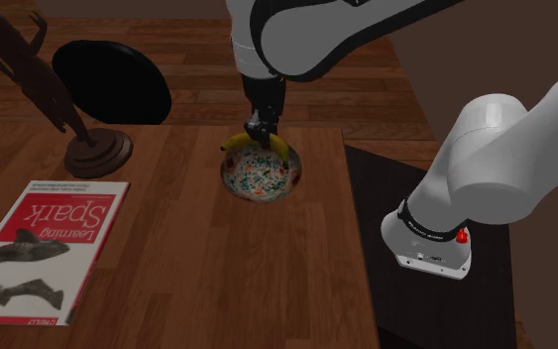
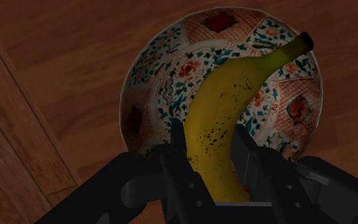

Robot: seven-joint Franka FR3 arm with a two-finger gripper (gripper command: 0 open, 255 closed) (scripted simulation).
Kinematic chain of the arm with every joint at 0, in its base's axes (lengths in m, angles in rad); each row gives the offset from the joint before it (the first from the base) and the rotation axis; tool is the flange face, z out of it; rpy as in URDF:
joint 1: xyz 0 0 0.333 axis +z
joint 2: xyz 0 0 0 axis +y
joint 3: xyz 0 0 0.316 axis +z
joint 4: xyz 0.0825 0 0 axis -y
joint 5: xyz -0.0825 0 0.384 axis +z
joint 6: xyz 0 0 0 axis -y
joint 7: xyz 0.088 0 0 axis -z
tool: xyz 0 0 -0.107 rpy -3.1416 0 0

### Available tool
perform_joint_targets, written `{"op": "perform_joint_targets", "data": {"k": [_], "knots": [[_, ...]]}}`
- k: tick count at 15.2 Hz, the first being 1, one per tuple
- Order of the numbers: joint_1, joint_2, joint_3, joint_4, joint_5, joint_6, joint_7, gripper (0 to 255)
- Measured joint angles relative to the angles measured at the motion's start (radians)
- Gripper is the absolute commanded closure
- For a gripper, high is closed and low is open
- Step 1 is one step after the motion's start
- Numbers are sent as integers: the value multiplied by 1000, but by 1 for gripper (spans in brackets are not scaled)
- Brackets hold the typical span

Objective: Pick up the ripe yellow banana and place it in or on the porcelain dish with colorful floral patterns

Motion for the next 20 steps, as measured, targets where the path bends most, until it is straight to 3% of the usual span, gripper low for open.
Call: {"op": "perform_joint_targets", "data": {"k": [9,16,17,20], "knots": [[-1,67,8,-70,1,137,0,255],[0,74,11,-81,2,156,2,255],[0,74,11,-81,2,156,2,0],[0,74,11,-81,2,156,2,0]]}}
